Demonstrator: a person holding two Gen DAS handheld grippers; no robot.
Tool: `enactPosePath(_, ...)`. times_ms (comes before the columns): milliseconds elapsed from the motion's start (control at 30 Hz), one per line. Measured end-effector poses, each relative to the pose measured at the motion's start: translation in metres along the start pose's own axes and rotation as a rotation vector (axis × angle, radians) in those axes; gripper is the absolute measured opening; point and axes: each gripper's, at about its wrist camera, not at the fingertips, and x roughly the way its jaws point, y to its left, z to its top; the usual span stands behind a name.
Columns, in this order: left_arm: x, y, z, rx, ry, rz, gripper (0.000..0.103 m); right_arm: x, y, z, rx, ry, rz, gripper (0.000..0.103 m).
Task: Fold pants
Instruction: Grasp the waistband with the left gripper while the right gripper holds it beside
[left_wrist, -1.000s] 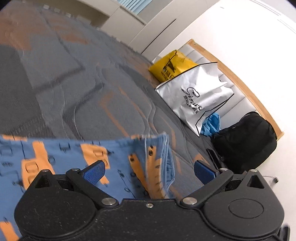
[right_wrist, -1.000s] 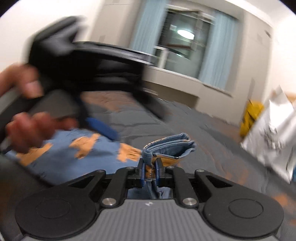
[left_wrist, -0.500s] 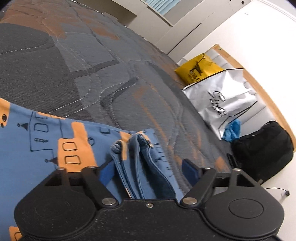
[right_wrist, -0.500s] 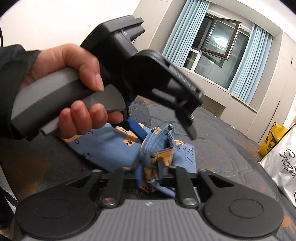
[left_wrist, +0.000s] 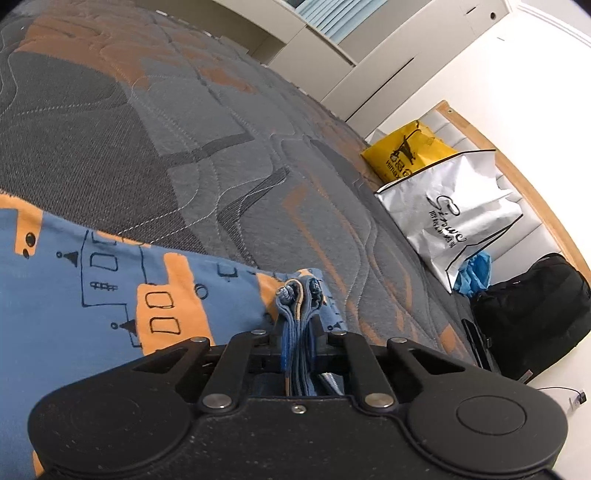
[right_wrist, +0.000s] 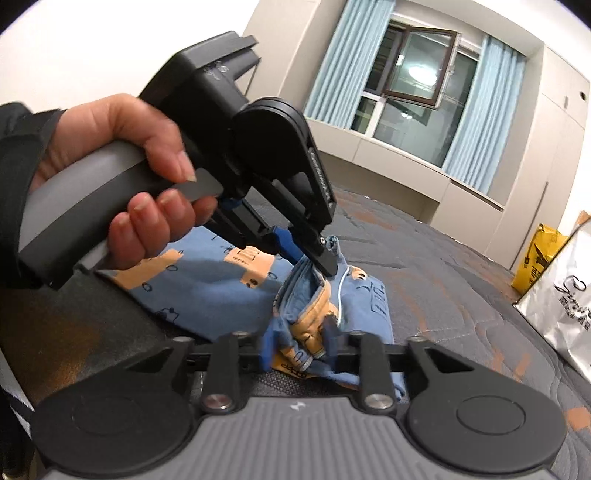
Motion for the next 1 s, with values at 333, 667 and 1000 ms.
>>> enactPosePath(333,-0.036,-0.007,0.004,0.070,-0.047,-0.001,0.010,-0.021,0.005,0.016,0.050,-0.055,0.012,0.016)
enactPosePath(667,-0.118,0.020,0.011,0.157,-0.116,0.092,0.010,-0.035,0.035,0.042,0.080,-0.109,0.200,0.016)
enactPosePath(1000,-0.191,0.097,0.012,0.106,-0.161,0.171,0.010,-0.023,0.105,0.066,-0.001,-0.092,0.372,0.016)
